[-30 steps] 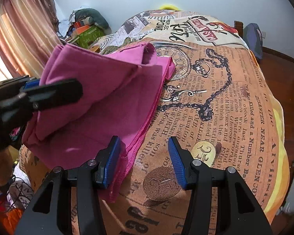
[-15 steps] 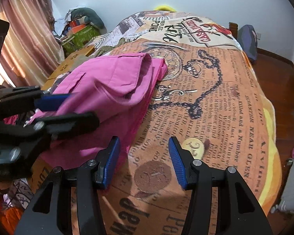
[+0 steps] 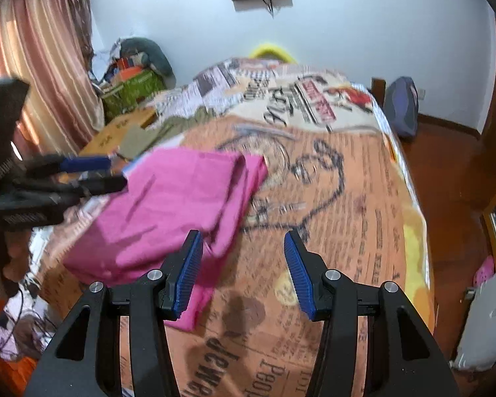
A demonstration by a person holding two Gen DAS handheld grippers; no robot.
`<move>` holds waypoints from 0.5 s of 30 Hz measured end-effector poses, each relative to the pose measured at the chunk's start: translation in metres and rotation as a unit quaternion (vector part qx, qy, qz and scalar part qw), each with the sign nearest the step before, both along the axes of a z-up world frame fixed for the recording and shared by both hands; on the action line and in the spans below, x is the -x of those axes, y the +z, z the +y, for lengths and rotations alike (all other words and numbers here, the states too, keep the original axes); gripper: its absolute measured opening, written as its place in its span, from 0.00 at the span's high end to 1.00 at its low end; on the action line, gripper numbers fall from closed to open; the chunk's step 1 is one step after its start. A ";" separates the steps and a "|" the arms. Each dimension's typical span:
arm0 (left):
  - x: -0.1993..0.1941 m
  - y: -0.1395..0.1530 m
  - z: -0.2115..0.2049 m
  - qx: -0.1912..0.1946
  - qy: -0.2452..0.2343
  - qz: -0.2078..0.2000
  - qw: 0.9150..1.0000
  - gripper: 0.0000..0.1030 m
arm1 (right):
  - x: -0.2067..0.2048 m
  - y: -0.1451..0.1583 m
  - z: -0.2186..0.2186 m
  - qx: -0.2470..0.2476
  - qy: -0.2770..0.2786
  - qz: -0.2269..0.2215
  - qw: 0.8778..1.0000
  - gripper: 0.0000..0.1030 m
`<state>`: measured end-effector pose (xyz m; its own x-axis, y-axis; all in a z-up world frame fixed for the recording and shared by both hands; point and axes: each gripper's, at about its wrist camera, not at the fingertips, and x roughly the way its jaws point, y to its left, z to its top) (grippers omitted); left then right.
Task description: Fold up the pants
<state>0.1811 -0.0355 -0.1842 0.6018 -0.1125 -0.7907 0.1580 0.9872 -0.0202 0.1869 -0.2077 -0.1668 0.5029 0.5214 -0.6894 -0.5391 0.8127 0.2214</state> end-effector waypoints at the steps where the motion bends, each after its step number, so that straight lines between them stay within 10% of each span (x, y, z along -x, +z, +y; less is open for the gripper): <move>1: 0.001 -0.008 0.004 0.001 0.002 0.011 1.000 0.42 | -0.001 0.002 0.004 -0.005 0.002 -0.002 1.000 0.54; 15: 0.005 -0.026 0.018 -0.021 0.002 0.016 1.000 0.40 | 0.002 -0.044 0.033 0.000 0.020 0.060 0.998 0.47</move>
